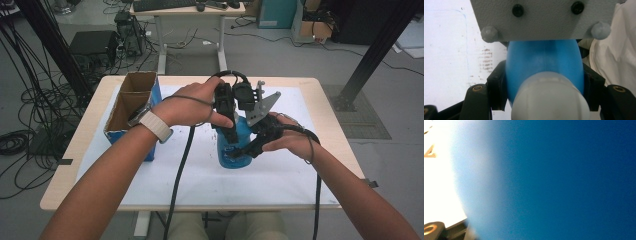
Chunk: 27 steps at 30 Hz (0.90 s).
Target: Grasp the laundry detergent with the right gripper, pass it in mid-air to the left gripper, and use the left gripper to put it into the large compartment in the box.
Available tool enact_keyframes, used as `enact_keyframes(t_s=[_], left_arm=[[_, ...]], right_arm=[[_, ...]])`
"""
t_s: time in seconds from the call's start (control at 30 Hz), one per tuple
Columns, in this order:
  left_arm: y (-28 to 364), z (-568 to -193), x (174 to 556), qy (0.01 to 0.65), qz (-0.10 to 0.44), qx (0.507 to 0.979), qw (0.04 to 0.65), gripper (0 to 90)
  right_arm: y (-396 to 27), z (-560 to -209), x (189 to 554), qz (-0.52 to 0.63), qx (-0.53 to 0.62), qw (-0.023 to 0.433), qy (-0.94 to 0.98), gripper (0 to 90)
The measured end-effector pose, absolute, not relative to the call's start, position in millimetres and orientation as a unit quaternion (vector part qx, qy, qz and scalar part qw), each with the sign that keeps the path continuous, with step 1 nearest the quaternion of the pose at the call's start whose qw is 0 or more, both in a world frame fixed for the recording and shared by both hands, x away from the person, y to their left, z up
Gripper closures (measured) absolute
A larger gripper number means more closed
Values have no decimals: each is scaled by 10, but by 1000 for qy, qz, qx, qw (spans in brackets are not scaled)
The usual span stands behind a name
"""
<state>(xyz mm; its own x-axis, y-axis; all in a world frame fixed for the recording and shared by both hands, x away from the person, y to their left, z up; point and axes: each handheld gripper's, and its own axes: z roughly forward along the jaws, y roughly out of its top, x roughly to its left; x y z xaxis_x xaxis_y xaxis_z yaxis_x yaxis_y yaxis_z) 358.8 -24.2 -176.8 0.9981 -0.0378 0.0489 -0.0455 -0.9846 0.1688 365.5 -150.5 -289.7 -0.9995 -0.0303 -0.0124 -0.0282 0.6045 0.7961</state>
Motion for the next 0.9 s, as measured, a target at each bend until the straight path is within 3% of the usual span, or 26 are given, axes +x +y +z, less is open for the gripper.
enact_keyframes(t_s=[0.9], left_arm=[[-259, -1794, 3599, -24, 23, 996, 80, 373]], right_arm=[[-1521, -2930, 3651, -446, 6, 6, -895, 426]])
